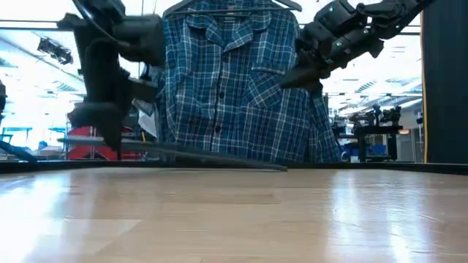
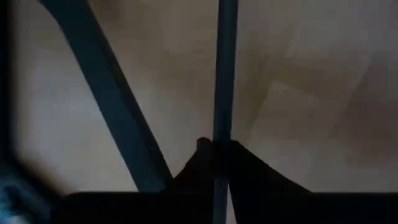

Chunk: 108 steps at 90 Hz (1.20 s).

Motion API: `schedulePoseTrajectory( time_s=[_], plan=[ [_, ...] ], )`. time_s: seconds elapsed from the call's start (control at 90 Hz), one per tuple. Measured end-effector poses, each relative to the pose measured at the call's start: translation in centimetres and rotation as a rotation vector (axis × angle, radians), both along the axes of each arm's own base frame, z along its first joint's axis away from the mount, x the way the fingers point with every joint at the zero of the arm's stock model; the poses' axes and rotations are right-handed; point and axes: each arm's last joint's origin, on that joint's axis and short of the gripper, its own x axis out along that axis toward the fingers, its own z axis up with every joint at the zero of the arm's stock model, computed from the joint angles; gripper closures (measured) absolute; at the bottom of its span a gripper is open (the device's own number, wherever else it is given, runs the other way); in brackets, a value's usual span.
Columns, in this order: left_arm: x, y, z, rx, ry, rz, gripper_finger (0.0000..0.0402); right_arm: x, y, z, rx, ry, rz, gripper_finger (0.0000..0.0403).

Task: Hang clothes
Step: Hang the black hanger on the hanging rack

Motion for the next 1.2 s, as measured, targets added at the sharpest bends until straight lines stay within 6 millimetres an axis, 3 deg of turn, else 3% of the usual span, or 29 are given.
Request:
schedulePoseTrajectory(
  time_s=[0.233, 0.511, 0.811, 0.956, 1.2],
  plan=[
    [0.9, -1.1, 2.4, 0.144, -0.041, -0.051, 0.0401, -2.0, -2.4, -1.7, 0.052, 0.030, -0.058, 0.0350],
    [1.2, -2.4, 3.0, 0.156, -0.054, -0.118, 0.0401, -3.9, -4.2, -3.8, 0.192, -0.081, -0.057, 0.0330],
    [1.2, -2.9, 3.0, 0.189, -0.053, -0.159, 0.0401, -3.0, -7.3, -11.2, 0.487, -0.059, 0.036, 0.0304],
    [1.2, -3.2, 3.1, 0.198, -0.047, -0.192, 0.0400, -3.4, -8.8, -14.2, 0.566, -0.049, -0.012, 0.0287],
    [1.9, -3.8, 4.7, 0.211, -0.066, -0.249, 0.0398, -3.8, -10.3, -13.6, 0.581, -0.114, -0.035, 0.0255]
  ],
)
